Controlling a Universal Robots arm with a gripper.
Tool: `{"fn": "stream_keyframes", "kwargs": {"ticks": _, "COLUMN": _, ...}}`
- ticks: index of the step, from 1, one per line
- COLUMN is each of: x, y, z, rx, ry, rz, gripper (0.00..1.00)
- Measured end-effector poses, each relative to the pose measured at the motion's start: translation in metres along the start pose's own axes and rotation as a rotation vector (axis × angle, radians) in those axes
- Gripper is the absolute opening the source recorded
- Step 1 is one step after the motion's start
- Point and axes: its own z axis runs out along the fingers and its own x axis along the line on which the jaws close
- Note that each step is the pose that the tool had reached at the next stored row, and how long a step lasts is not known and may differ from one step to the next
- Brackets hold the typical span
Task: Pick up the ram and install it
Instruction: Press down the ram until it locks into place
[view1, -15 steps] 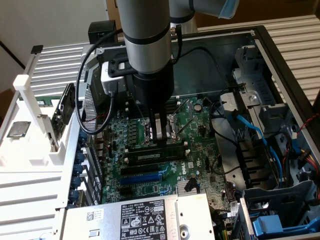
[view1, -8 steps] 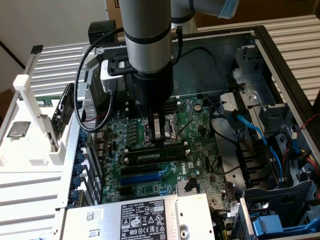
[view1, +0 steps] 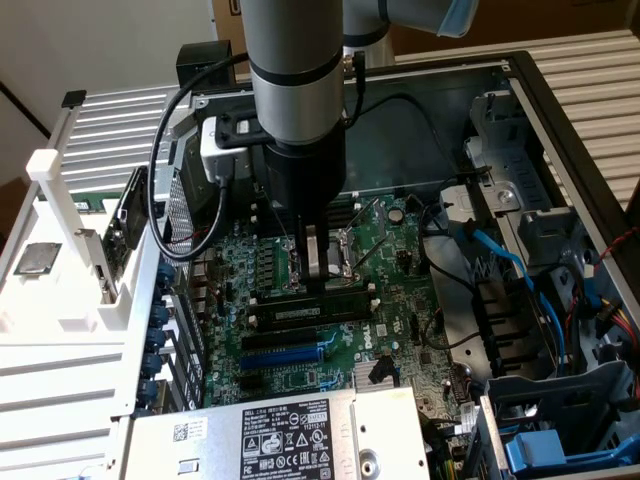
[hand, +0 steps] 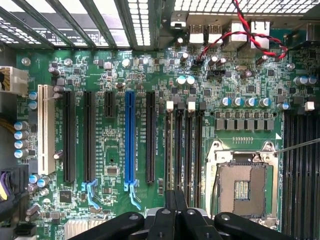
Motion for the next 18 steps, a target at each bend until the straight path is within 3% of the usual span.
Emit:
{"fn": "stream_keyframes", "kwargs": {"ticks": 3, "x": 0.0, "y": -0.0007, "z": 0.0002, "rx": -0.0112, "ry": 0.0001, "rz": 0.0, "gripper": 0.1}}
{"fn": "stream_keyframes", "kwargs": {"ticks": 5, "x": 0.0, "y": -0.0019, "z": 0.0004, "rx": -0.0149, "ry": 0.0, "rz": 0.0, "gripper": 0.1}}
{"fn": "stream_keyframes", "kwargs": {"ticks": 18, "x": -0.0013, "y": -0.0036, "z": 0.0051, "rx": -0.0185, "ry": 0.0001, "rz": 0.0, "gripper": 0.1}}
